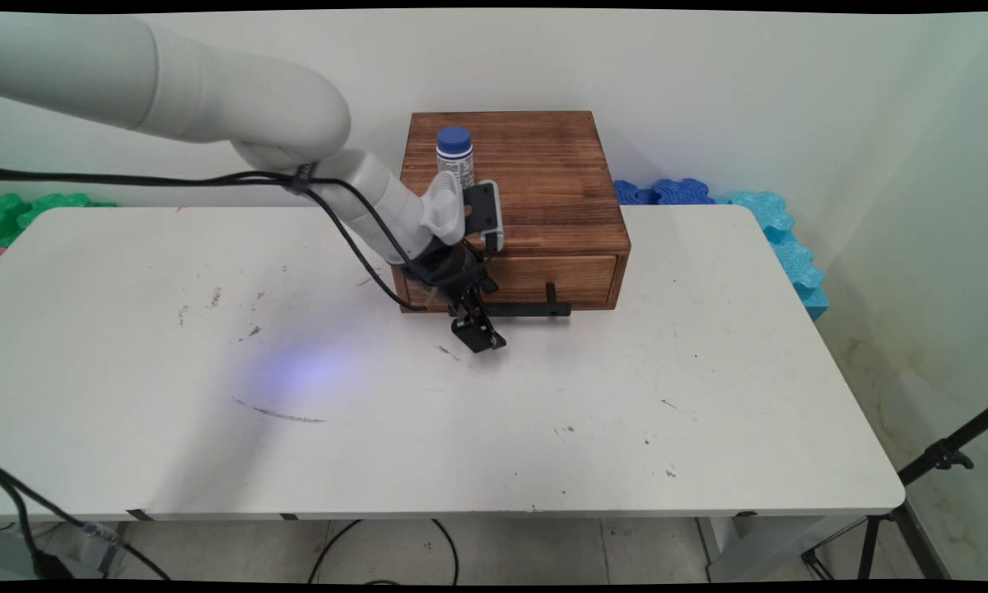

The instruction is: Open the drawer

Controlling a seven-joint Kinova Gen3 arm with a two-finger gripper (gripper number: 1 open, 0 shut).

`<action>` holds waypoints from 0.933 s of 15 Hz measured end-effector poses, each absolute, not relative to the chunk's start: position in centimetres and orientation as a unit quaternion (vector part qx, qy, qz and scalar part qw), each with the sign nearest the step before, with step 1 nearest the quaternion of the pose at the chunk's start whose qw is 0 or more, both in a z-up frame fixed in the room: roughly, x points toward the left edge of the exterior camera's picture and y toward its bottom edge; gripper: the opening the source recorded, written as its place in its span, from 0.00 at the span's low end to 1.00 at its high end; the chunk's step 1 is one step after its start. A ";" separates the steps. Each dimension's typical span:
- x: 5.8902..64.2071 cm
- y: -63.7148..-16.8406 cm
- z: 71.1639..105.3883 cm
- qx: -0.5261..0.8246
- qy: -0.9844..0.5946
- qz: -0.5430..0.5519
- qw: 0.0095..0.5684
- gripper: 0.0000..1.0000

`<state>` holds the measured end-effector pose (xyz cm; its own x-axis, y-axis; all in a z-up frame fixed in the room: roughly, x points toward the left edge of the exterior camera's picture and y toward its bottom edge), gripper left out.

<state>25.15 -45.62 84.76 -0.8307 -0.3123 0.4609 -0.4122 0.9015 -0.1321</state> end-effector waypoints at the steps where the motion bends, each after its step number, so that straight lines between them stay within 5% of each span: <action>1: 24.9 -45.7 84.4 0.192 -0.950 0.112 0.218 1.00; 14: 22.7 -46.3 81.7 0.200 -0.951 0.104 0.212 1.00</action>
<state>22.75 -46.32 81.68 -0.8302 -0.3360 0.4448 -0.4241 0.8986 -0.1127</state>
